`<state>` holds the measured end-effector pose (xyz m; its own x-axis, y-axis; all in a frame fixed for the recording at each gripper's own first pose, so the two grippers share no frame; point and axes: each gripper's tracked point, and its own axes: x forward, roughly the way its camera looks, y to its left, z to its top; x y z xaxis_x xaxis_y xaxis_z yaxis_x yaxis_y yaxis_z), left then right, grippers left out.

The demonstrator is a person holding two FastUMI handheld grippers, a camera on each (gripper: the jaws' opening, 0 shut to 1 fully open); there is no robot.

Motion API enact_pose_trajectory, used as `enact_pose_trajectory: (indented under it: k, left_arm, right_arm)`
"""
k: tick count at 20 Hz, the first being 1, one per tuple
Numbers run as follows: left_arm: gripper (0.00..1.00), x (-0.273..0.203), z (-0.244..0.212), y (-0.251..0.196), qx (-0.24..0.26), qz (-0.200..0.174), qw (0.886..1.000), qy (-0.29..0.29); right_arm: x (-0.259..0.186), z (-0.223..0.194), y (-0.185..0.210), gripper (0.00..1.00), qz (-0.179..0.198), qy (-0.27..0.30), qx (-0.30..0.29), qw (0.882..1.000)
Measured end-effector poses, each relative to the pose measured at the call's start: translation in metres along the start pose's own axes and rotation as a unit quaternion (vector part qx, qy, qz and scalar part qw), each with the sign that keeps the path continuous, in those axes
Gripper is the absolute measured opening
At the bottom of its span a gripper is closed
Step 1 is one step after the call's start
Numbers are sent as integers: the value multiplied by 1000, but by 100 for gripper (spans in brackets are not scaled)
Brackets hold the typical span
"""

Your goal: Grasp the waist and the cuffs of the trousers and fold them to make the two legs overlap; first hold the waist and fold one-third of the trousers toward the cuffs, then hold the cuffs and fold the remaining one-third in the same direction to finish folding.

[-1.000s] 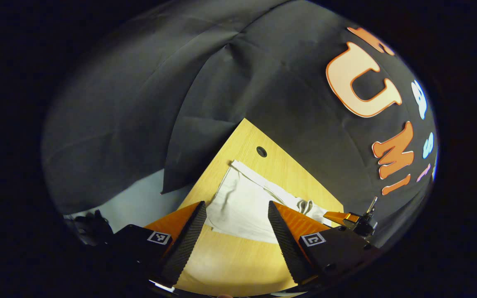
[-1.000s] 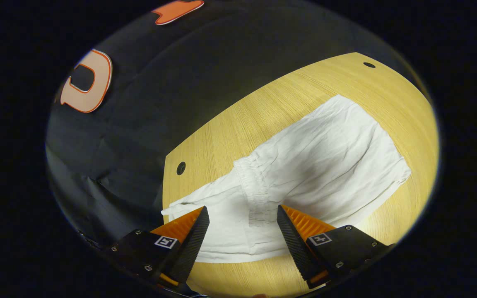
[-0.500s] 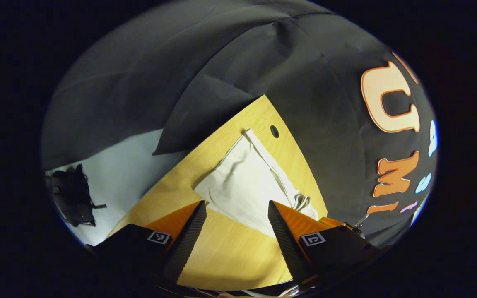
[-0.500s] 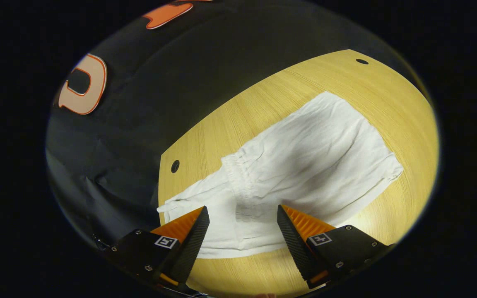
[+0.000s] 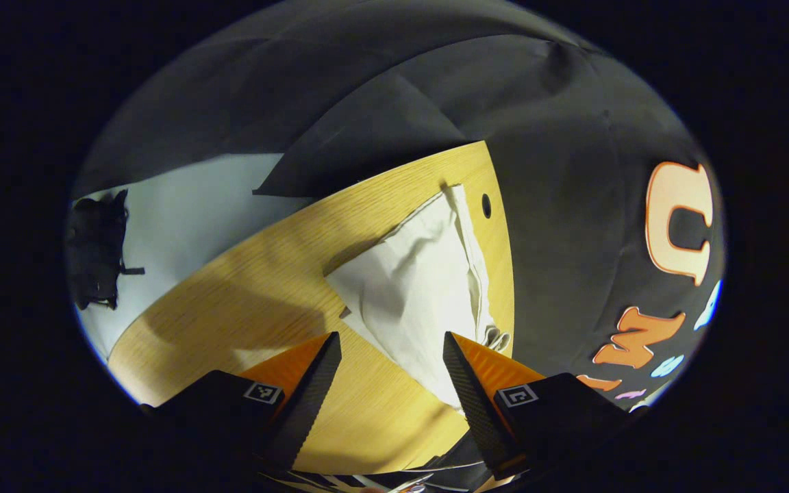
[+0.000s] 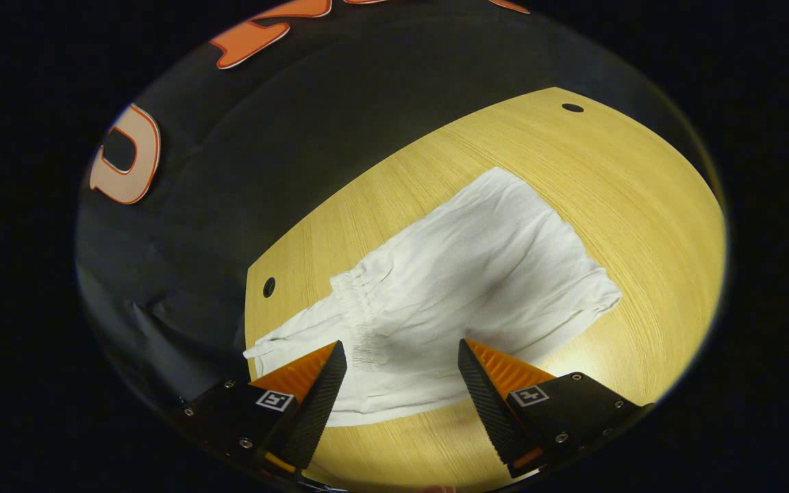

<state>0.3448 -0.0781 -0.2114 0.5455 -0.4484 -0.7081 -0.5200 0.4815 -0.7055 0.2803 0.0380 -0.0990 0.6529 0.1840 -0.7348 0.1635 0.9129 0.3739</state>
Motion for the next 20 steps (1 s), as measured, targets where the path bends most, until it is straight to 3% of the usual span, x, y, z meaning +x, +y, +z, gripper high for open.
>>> enact_pose_trajectory:
  k: [4,12,14,15,18,20]
  left_arm:
    - [99,14,3,2,-18,-1,1000,3]
    - [94,35,11,-7,5,-10,1000,6]
    - [77,42,12,-10,12,-10,1000,13]
    - [72,51,15,-7,15,7,1000,12]
    - [22,62,15,-11,13,13,1000,16]
    - [8,67,18,-16,32,15,999,9]
  right_arm:
    - [-5,9,-14,99,-12,-5,10,1000]
    - [-5,12,-27,98,-16,-3,25,1000]
    - [-4,11,-30,98,-17,-3,28,999]
    - [-4,10,-33,98,-19,-3,29,999]
    - [-7,8,-41,98,-24,-4,33,999]
    - [-11,7,-48,99,-27,-6,31,999]
